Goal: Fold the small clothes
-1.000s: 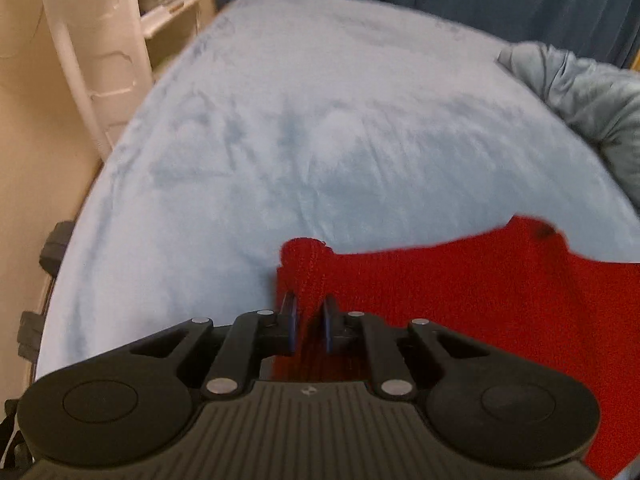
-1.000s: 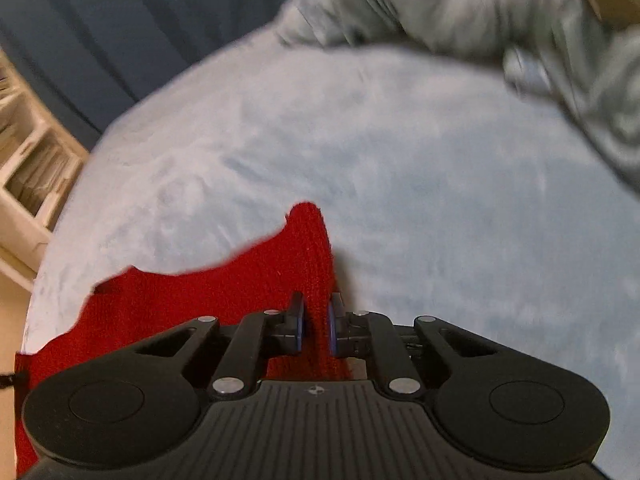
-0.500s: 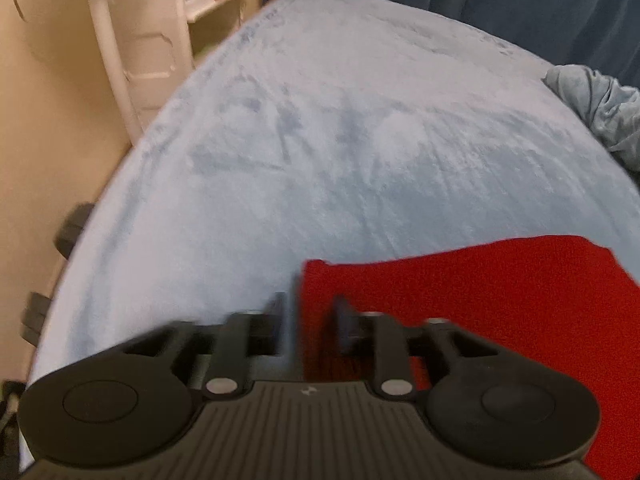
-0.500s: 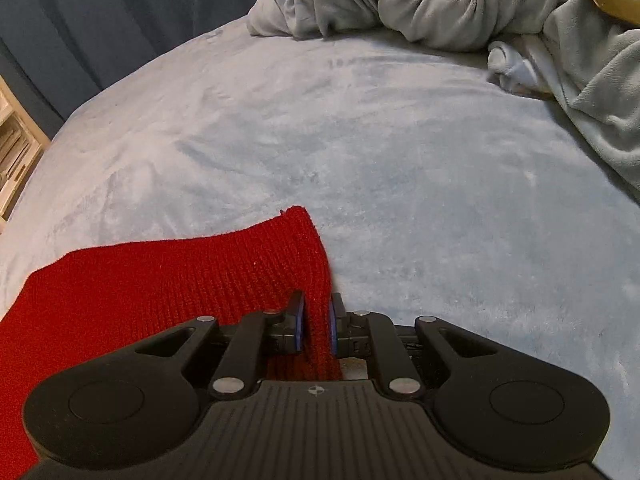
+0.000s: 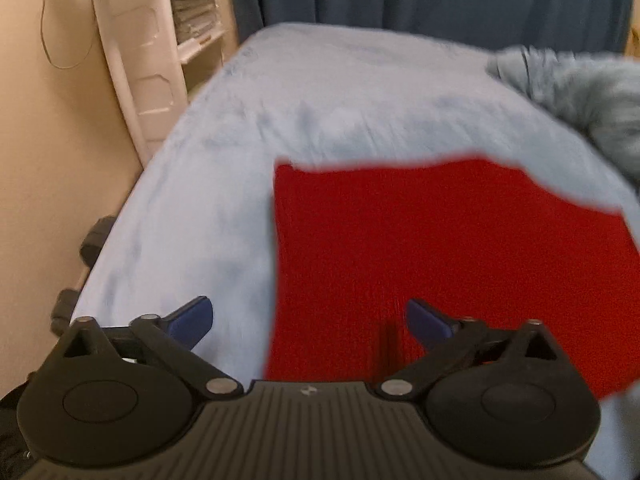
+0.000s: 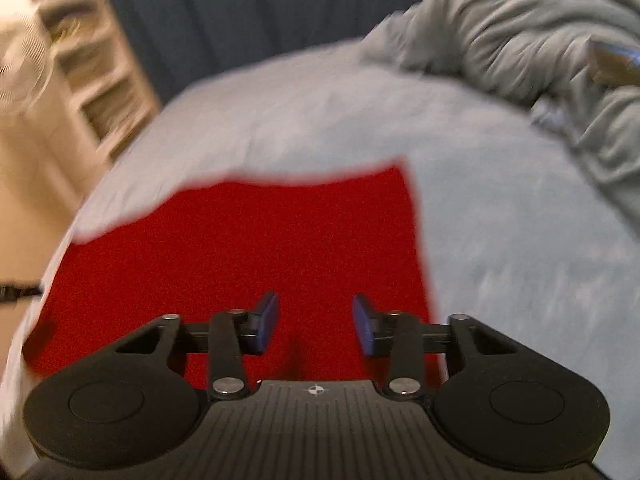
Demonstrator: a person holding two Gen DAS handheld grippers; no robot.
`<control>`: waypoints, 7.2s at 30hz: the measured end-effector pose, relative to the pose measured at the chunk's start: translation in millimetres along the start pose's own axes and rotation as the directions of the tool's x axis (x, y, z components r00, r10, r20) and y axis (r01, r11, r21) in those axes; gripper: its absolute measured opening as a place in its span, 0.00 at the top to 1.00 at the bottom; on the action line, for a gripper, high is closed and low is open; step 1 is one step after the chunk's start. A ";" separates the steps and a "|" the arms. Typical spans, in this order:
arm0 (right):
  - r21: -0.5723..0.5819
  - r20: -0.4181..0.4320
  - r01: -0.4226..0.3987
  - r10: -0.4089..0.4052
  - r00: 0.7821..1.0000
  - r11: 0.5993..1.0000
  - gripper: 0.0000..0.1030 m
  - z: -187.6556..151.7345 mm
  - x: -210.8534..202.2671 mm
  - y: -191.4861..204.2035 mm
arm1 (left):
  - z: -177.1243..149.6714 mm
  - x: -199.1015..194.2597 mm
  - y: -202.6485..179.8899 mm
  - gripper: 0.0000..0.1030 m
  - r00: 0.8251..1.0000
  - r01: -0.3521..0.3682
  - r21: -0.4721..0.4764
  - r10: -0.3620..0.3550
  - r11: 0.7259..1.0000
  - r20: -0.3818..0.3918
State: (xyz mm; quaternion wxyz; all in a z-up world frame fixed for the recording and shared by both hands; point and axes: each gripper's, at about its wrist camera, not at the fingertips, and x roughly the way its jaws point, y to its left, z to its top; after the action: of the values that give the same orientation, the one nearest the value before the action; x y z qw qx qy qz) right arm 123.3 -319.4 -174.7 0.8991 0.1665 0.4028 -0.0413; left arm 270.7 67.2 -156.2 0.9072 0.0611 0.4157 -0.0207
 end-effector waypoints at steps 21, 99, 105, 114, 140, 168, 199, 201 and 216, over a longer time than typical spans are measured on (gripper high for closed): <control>-0.107 0.131 0.073 -0.059 0.990 0.992 0.36 -59.5 -195.8 86.3 | -70.0 -206.5 -40.4 0.00 1.000 0.008 -0.009 -0.009 1.000 -0.029; 0.806 -0.046 0.046 -0.016 0.999 0.590 0.31 -56.1 -12.7 -70.4 | -96.4 -135.3 -17.6 0.00 0.950 -0.194 -0.053 0.174 0.980 -0.260; 0.860 -0.020 -0.024 0.080 0.997 0.509 0.31 -47.1 20.2 -81.9 | -87.4 -119.8 -11.9 0.00 0.939 -0.217 -0.063 0.191 0.974 -0.287; 0.807 0.069 -0.078 0.038 0.997 0.585 0.83 -34.0 4.4 -72.7 | -70.7 -99.6 -1.3 0.00 0.938 -0.265 -0.058 0.244 0.962 -0.245; -0.689 0.220 0.029 0.171 0.960 0.725 0.86 -31.6 -15.1 357.4 | -67.4 -2.8 122.6 0.00 0.948 -0.197 -0.441 0.055 0.876 -0.314; -0.644 0.032 0.014 0.009 0.999 0.765 0.51 -75.0 -33.6 285.6 | -35.8 -14.2 50.9 0.00 0.976 -0.046 -0.249 -0.010 0.967 -0.218; -0.385 0.115 -0.020 0.070 0.991 0.923 0.35 -101.2 -229.2 166.4 | -120.3 -245.2 9.8 0.00 0.997 -0.062 -0.123 0.055 0.990 -0.056; -0.385 0.122 -0.019 0.072 0.990 0.923 0.35 -101.4 -230.8 166.7 | -120.6 -245.7 9.0 0.00 0.997 -0.066 -0.125 0.059 0.990 -0.058; -0.373 0.085 -0.017 0.053 0.995 0.928 0.35 -97.2 -215.3 166.6 | -117.7 -237.7 16.4 0.00 0.995 -0.069 -0.142 0.058 0.988 -0.077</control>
State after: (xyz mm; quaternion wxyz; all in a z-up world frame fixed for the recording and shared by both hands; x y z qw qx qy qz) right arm -55.8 -143.1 -31.7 0.9328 -0.0018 0.3577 0.0442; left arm 28.3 95.4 -50.8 0.8937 0.0093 0.4468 0.0406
